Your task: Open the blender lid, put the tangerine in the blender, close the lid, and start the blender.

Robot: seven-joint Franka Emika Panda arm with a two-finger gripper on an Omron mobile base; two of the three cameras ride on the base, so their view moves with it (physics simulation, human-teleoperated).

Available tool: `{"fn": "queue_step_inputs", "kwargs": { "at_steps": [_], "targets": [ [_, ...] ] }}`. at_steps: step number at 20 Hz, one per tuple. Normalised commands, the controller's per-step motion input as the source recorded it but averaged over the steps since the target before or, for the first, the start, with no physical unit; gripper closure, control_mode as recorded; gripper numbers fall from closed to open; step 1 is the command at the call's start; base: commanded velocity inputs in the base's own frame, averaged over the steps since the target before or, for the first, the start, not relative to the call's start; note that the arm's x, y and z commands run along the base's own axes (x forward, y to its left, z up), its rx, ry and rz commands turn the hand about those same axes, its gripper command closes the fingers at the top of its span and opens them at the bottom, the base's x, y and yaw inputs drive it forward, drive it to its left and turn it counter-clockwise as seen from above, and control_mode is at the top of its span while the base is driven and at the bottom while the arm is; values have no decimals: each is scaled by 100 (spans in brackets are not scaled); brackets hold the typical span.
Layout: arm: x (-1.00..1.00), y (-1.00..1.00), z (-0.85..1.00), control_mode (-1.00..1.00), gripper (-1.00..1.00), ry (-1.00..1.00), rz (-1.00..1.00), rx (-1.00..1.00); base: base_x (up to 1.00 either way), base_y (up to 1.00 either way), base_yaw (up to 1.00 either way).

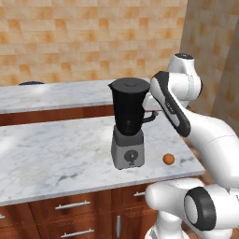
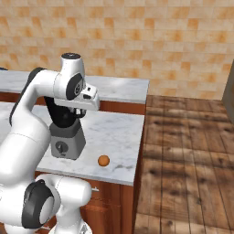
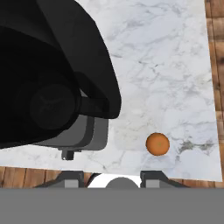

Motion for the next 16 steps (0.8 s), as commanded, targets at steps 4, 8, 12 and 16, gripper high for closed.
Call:
{"fn": "queue_step_inputs", "kwargs": {
  "at_steps": [4, 8, 12, 16],
  "targets": [
    [-2, 0, 0, -100, -100, 0, 0, 0, 0, 0, 0],
    [-11, 0, 2, -100, -100, -4, -5, 1, 0, 0, 0],
    [-48, 0, 59, -100, -100, -18, -16, 5, 0, 0, 0],
    [-23, 5, 100, -100, -100, -17, -13, 0, 0, 0, 0]
  ]
}}
